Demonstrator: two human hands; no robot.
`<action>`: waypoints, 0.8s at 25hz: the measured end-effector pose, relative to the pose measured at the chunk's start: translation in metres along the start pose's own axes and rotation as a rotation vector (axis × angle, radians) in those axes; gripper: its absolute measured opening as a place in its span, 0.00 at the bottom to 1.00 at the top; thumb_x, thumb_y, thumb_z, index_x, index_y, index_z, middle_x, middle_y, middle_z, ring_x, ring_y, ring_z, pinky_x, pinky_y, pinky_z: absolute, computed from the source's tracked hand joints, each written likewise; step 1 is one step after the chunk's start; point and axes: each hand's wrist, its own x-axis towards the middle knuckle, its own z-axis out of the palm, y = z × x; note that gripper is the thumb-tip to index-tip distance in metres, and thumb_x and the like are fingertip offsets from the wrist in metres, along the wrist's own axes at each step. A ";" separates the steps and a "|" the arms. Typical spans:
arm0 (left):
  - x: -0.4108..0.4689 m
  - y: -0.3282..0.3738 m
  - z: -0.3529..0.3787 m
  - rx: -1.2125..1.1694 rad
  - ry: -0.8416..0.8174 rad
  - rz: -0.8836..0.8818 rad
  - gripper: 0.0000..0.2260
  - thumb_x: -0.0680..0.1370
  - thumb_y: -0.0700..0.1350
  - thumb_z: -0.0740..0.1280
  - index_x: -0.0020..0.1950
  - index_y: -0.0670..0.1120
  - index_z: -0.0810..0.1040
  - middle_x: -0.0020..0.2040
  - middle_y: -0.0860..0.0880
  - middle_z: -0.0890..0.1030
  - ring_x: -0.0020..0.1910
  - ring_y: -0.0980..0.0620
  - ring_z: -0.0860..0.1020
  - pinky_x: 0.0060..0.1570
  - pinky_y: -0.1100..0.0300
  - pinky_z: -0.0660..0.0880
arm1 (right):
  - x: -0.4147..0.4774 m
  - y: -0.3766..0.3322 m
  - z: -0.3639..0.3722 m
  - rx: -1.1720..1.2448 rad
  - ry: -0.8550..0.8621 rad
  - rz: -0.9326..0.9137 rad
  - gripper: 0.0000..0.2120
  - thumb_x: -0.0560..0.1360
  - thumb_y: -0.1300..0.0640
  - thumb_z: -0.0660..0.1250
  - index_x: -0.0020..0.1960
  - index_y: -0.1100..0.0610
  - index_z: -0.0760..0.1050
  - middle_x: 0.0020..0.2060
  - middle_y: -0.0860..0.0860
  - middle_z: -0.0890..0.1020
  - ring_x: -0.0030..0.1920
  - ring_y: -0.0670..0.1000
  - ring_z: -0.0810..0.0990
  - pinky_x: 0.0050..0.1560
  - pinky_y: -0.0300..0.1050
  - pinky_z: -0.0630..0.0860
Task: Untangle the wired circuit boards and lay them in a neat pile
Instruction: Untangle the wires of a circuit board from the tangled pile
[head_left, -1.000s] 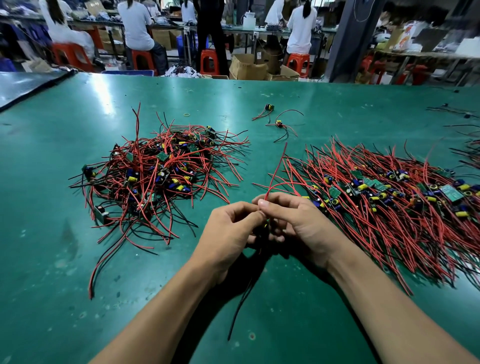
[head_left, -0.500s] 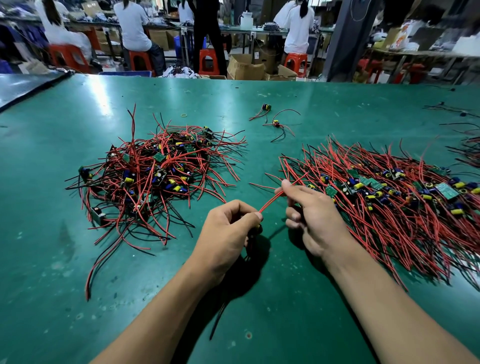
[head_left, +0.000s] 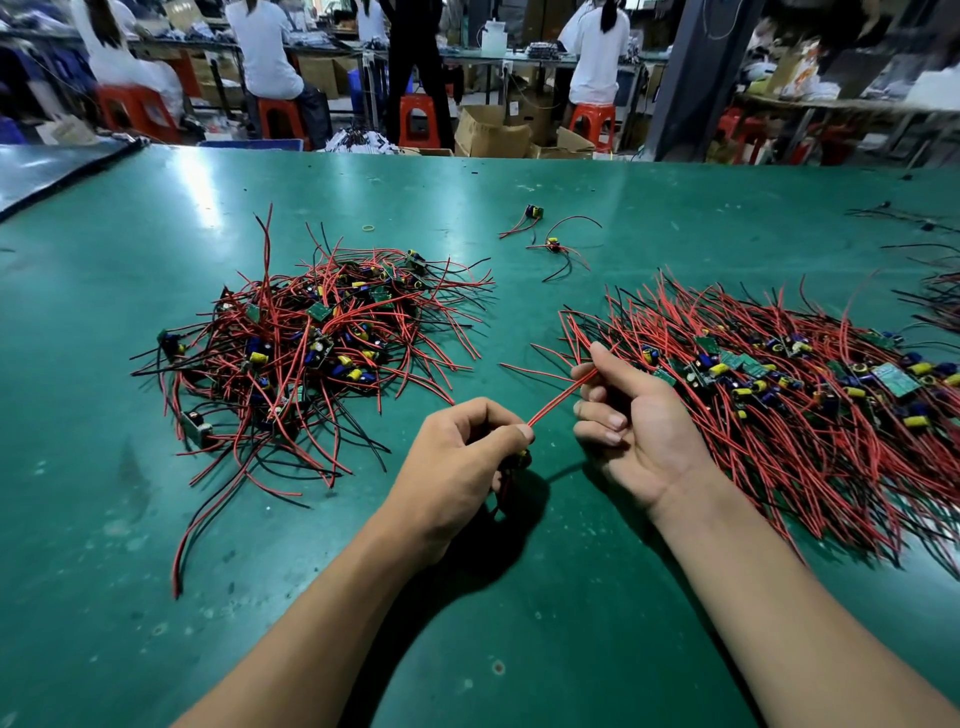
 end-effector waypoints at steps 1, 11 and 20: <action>0.000 0.000 0.000 -0.007 -0.007 -0.002 0.07 0.76 0.36 0.69 0.38 0.43 0.79 0.28 0.50 0.77 0.26 0.55 0.70 0.27 0.65 0.67 | 0.001 -0.001 -0.001 0.018 -0.014 0.017 0.17 0.79 0.53 0.64 0.35 0.61 0.76 0.25 0.48 0.66 0.17 0.41 0.59 0.15 0.32 0.56; 0.002 -0.001 -0.007 -0.044 -0.037 -0.042 0.10 0.75 0.35 0.69 0.35 0.45 0.80 0.29 0.47 0.78 0.27 0.51 0.74 0.29 0.62 0.69 | 0.001 -0.007 -0.004 0.134 -0.060 0.069 0.14 0.72 0.53 0.68 0.32 0.60 0.76 0.26 0.48 0.65 0.16 0.42 0.59 0.14 0.32 0.56; 0.002 -0.001 -0.008 -0.074 -0.033 -0.060 0.10 0.74 0.34 0.69 0.35 0.44 0.80 0.29 0.47 0.78 0.26 0.51 0.74 0.28 0.62 0.69 | -0.002 -0.010 -0.003 0.173 -0.036 0.073 0.17 0.75 0.53 0.67 0.30 0.60 0.76 0.27 0.47 0.65 0.17 0.42 0.59 0.15 0.32 0.55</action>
